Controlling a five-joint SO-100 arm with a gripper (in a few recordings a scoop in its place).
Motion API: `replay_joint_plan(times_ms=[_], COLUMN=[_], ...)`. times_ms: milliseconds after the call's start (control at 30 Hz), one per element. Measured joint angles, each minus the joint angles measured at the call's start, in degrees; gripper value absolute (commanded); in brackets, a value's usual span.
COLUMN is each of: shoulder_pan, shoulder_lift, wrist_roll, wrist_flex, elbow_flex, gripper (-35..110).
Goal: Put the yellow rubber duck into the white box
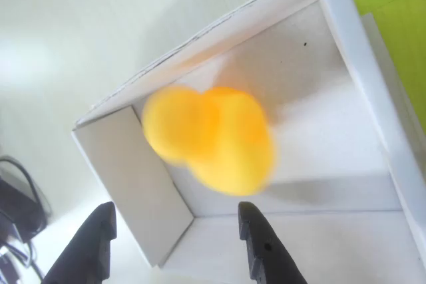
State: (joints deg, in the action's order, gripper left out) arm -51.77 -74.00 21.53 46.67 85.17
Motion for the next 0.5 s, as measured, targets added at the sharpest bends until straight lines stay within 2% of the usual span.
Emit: replay_joint_plan(times_ms=[267, 500], shoulder_pan=[2.72, 12.04], shoulder_lift=[-2.20, -22.41], wrist_roll=[-1.49, -11.34], wrist_flex=[1.58, 11.51], elbow_flex=[0.00, -0.09], gripper=[13, 2])
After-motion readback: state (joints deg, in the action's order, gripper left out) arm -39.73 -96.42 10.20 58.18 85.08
